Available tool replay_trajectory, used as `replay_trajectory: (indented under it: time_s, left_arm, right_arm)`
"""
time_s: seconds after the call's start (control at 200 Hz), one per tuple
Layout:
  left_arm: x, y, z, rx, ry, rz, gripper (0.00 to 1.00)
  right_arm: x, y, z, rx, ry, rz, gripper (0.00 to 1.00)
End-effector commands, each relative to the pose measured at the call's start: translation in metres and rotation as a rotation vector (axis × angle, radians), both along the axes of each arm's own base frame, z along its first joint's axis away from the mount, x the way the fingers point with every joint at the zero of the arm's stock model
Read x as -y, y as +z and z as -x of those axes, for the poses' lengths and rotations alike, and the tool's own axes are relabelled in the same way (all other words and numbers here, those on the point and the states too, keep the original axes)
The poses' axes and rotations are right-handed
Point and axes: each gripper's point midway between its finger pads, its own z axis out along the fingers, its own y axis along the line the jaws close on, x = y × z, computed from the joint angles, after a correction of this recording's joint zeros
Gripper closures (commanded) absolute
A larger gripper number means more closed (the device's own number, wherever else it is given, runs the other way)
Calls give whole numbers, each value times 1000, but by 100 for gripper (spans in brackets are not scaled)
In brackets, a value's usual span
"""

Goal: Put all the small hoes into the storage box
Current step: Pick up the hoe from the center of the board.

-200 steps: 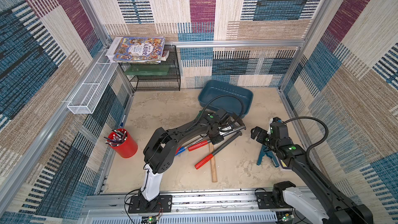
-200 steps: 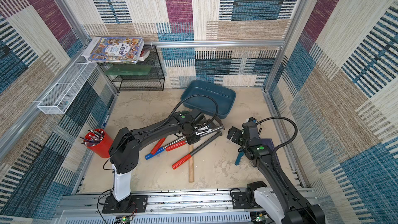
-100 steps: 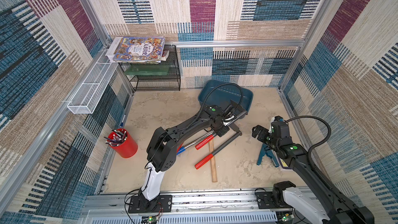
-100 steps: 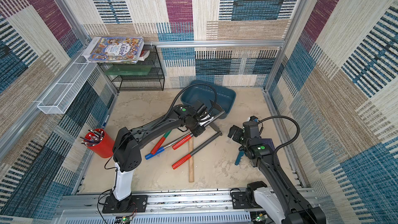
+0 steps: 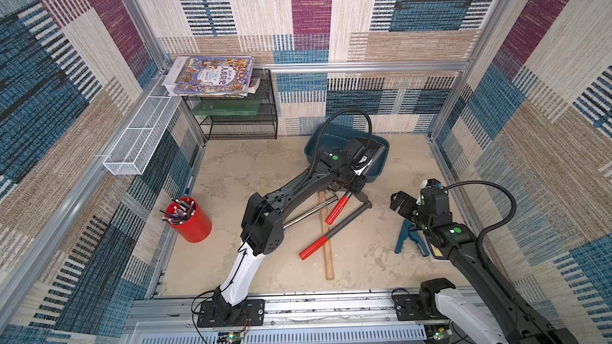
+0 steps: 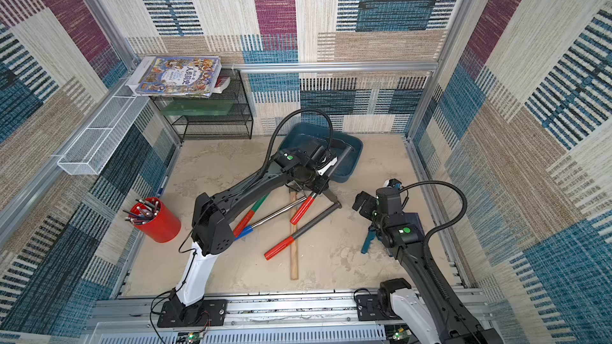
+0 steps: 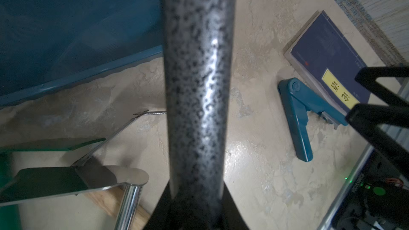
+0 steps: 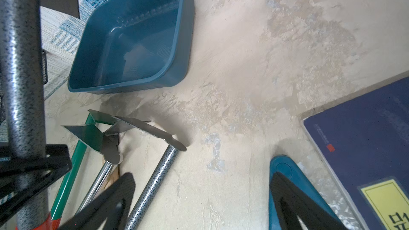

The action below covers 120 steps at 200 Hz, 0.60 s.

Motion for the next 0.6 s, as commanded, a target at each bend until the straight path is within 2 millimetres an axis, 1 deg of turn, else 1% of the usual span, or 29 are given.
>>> replay_trajectory:
  time_s: [0.0,0.055,0.135,0.275,0.481,0.596]
  left_arm:
    - [12,10,-8,-40,68,91,100]
    - [16,12,-11,-49,83,117,100]
    - [21,13,-16,-74,108,167,100]
    - [30,17,-27,-93,148,245,100]
    - [43,24,-48,-114,229,362,100]
    - [50,25,-62,-139,285,439,100]
  right_arm:
    - [4,4,0,26,-29,-4,1]
    - [-1,7,0,43,2,-14,1]
    - [-11,16,0,88,63,-43,1]
    - [-31,39,1,178,181,-87,2]
    - [-38,57,6,249,240,-86,3]
    - [-38,65,8,274,241,-95,4]
